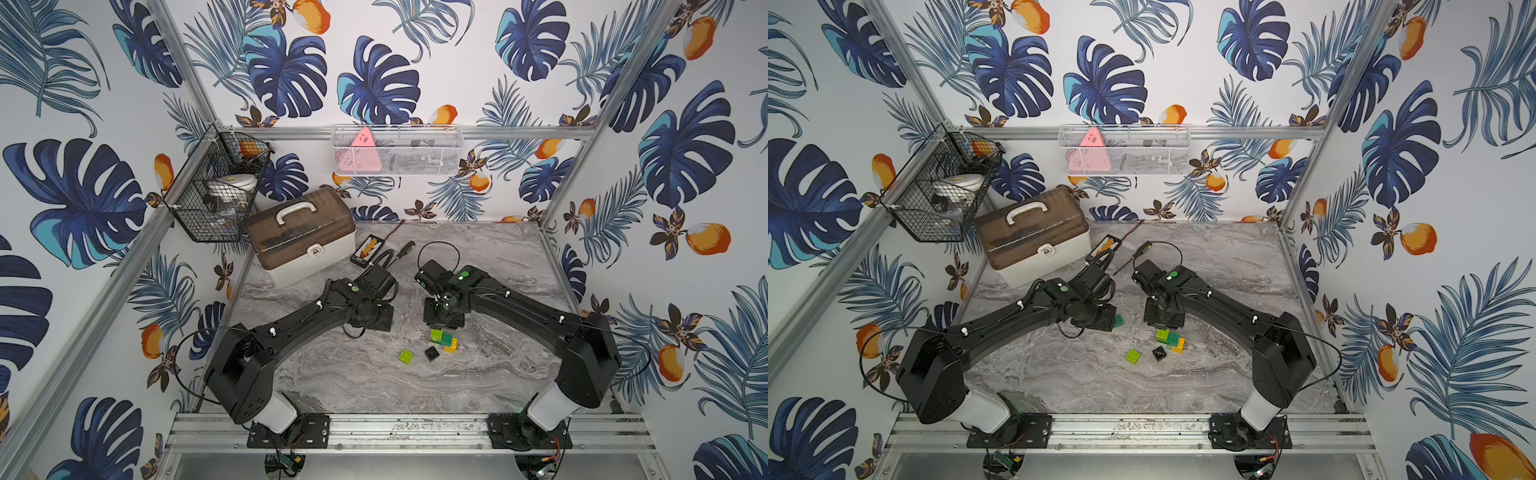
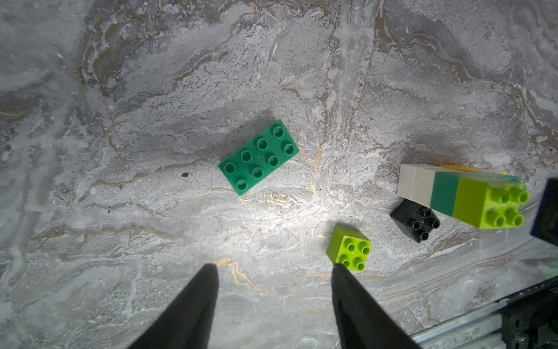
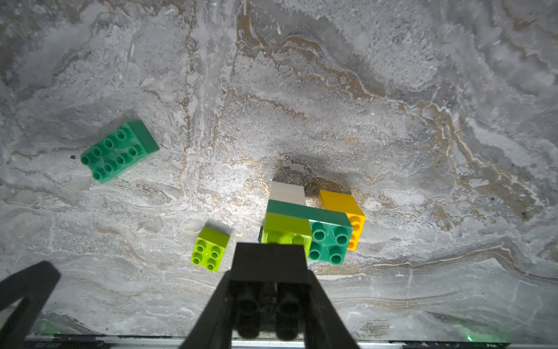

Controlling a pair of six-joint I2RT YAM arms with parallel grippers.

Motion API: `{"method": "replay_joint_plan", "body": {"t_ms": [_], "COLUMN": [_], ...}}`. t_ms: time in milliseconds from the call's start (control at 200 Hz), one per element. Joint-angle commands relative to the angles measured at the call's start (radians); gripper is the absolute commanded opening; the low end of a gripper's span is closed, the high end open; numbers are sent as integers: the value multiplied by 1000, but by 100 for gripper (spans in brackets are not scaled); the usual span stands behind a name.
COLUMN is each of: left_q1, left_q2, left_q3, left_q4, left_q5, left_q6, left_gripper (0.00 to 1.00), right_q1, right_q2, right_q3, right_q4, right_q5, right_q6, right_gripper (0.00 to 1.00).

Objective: Assemble a giraffe with lego
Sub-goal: Assemble the lego brick with the lego brick.

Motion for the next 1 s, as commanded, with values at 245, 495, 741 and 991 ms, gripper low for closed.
{"method": "replay_joint_plan", "body": {"t_ms": [245, 495, 741, 991], "left_q1": [15, 31, 38, 43], "left_q2": [-4, -6, -13, -24], "left_q3": [0, -9, -19, -23], "left_q4": [9, 19, 27, 27], "left_q5": [-5, 8, 20, 21], "left_q6": [42, 50, 53, 60], "left_gripper": [65, 65, 65, 65], "right_q1": [7, 14, 23, 25], "right_q2": [12, 30, 29, 24], "right_q3": [-28, -25, -34, -45], "right_q4": [10, 7, -1, -8], "right_q5": [-4, -15, -8, 6], "right_q6": [55, 77, 96, 107], "right_gripper": [20, 20, 20, 20]}}
